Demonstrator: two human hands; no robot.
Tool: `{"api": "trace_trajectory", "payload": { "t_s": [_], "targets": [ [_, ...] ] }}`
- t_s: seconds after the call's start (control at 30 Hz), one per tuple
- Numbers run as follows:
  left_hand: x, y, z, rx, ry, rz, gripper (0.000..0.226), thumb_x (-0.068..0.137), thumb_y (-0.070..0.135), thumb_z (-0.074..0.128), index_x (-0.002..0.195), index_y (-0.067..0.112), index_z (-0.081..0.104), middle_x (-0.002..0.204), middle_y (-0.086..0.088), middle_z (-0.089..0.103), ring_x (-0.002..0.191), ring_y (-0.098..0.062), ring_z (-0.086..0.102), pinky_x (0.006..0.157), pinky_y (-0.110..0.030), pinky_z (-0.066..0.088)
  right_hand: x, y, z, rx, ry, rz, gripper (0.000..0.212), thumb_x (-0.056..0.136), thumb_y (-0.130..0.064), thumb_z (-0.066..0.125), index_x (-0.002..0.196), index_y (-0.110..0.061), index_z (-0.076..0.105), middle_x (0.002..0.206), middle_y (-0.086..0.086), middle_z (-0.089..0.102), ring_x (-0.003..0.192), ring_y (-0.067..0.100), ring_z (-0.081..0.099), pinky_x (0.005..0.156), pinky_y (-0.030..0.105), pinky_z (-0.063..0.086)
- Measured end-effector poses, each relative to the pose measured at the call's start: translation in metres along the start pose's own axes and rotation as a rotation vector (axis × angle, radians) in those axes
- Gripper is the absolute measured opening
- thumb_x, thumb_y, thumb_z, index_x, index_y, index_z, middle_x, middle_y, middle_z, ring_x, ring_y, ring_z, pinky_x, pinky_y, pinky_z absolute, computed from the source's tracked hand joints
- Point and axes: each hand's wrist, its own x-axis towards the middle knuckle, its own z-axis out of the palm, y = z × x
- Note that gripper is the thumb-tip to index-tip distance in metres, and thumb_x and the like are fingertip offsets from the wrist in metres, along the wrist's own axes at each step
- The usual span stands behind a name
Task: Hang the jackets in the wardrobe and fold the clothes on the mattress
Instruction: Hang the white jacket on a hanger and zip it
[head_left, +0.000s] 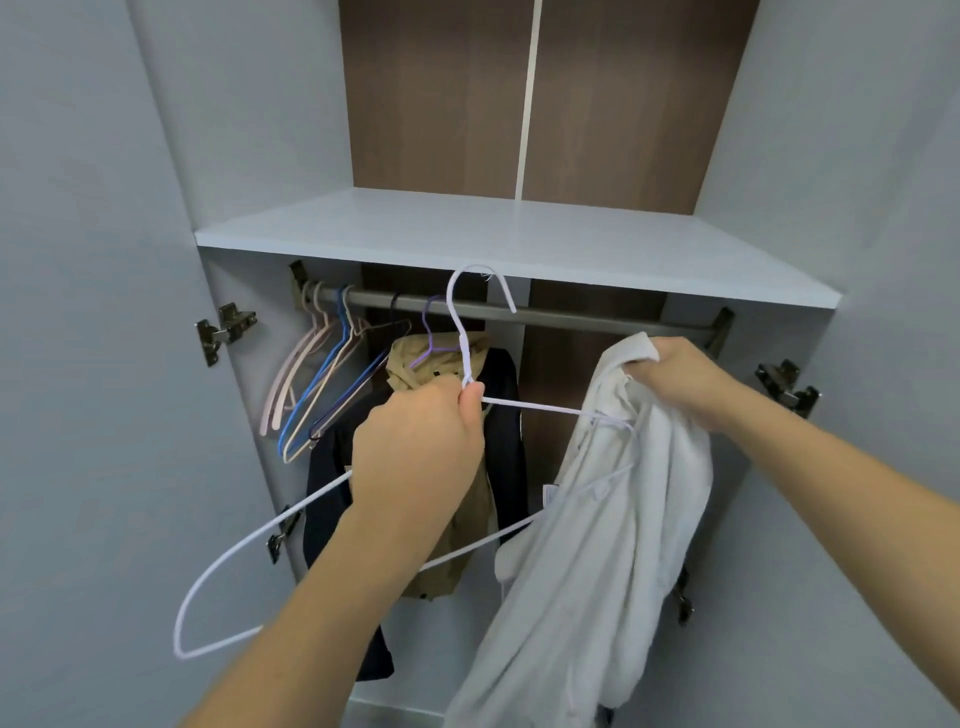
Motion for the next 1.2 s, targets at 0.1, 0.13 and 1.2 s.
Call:
{"api": "trace_trajectory", "payload": {
  "t_s": [0.1, 0.13, 1.2],
  "targets": [
    [-0.006, 0.019, -0.007, 0.051, 0.002, 0.017, 0.038, 0.105, 0.045, 0.028, 0.089, 0.022, 0.054, 0.062, 0.007, 0.042, 0.052, -0.01, 0.038, 0.047, -0.025, 0.027, -0.005, 0.004, -0.006, -0.042, -0.021, -0.014, 0.022, 0.096, -0.017, 0.05, 0.098, -0.017, 0.072, 0.104, 0.004, 0.069, 0.095, 0.022, 0.064, 0.09, 0.042, 0.051],
    [-0.008, 0.023, -0.009, 0.074, 0.002, 0.021, 0.038, 0.105, 0.045, 0.027, 0.091, 0.023, 0.055, 0.062, 0.007, 0.041, 0.052, -0.01, 0.036, 0.047, -0.025, 0.023, -0.007, 0.006, -0.007, -0.044, -0.023, -0.014, 0.022, 0.096, -0.017, 0.05, 0.097, -0.017, 0.072, 0.103, 0.003, 0.069, 0.095, 0.022, 0.064, 0.09, 0.042, 0.051],
    [0.029, 0.048, 0.019, -0.707, -0.007, 0.078, 0.024, 0.1, 0.032, 0.048, 0.089, 0.014, 0.06, 0.077, 0.007, 0.053, 0.07, -0.006, 0.046, 0.072, -0.031, 0.042, -0.026, -0.048, -0.019, -0.768, 0.149, -0.729, 0.012, 0.085, -0.008, 0.062, 0.096, -0.006, 0.059, 0.085, 0.008, 0.051, 0.075, 0.03, 0.049, 0.066, 0.036, 0.035]
  ]
}}
